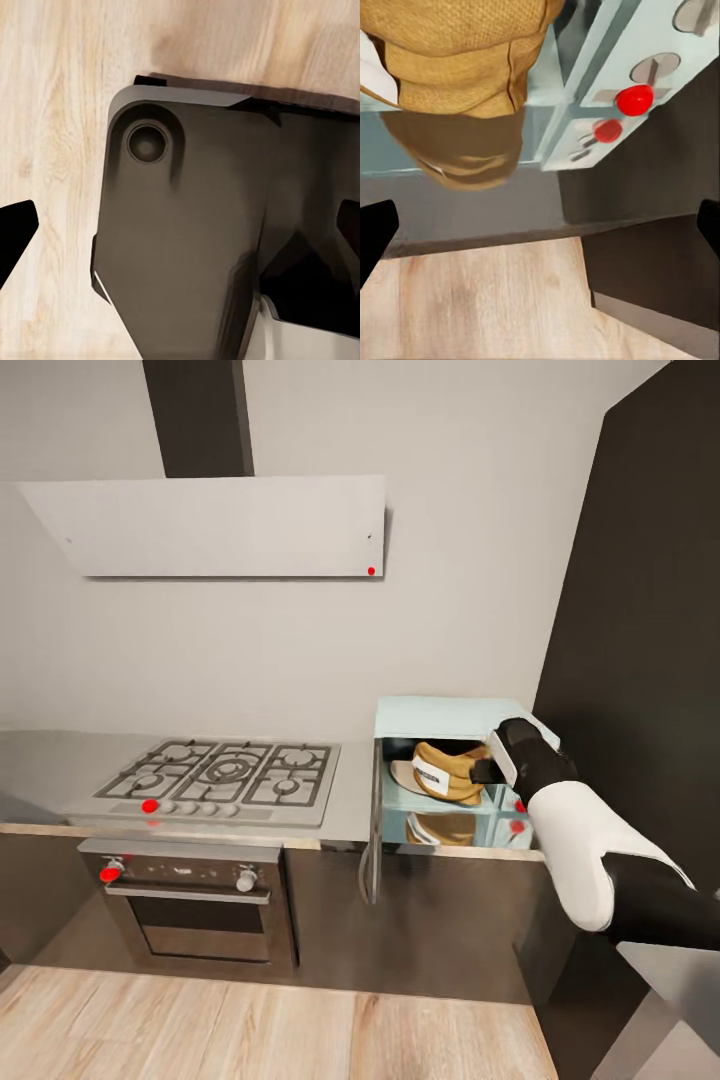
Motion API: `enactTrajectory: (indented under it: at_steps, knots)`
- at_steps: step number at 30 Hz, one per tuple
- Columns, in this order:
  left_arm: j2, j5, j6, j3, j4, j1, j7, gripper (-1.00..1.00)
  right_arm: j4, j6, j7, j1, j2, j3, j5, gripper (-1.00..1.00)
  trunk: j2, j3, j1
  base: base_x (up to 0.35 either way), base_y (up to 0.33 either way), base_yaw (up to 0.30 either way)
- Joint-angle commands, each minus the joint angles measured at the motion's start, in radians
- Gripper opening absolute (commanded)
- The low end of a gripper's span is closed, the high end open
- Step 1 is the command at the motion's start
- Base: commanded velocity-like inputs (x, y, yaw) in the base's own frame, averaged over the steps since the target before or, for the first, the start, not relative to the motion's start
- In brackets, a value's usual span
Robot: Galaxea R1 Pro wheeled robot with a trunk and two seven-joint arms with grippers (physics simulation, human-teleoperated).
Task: In the kitchen, take the popcorn bag from the countertop, put it into the microwave, and heat it until the popcorn is cooked so the cooked popcorn ends up inside the bag.
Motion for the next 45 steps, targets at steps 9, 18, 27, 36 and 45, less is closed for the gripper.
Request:
enactTrajectory:
  at_steps: [9, 18, 27, 36, 45]
  knots:
    - [-0.004, 0.000, -0.004, 0.002, 0.001, 0.000, 0.001, 1.00, -0.891, -0.026, 0.262, 0.538, -0.016, 0.042, 0.012, 1.00, -0.001, -0.002, 0.000, 0.000, 0.000, 0.000]
    - [-0.005, 0.000, -0.005, 0.001, 0.001, 0.001, 0.002, 1.00, -0.935, -0.141, 0.336, 0.658, -0.037, 0.052, 0.002, 1.00, -0.001, -0.002, 0.000, 0.000, 0.000, 0.000]
    - [-0.004, 0.000, -0.011, -0.001, 0.001, 0.000, 0.002, 1.00, -0.929, -0.430, 0.414, 0.782, -0.034, 0.052, 0.003, 1.00, -0.001, -0.002, 0.000, 0.000, 0.000, 0.000]
    - [0.001, -0.008, -0.011, -0.008, 0.001, -0.007, 0.001, 1.00, -0.919, -0.562, 0.474, 0.804, -0.033, 0.049, 0.006, 1.00, -0.001, -0.002, 0.000, 0.049, 0.000, 0.000]
    - [0.007, 0.000, -0.011, -0.002, 0.001, 0.000, 0.001, 1.00, -0.821, -0.619, 0.460, 0.797, -0.027, 0.042, 0.009, 1.00, -0.001, -0.002, 0.000, 0.097, 0.000, 0.000]
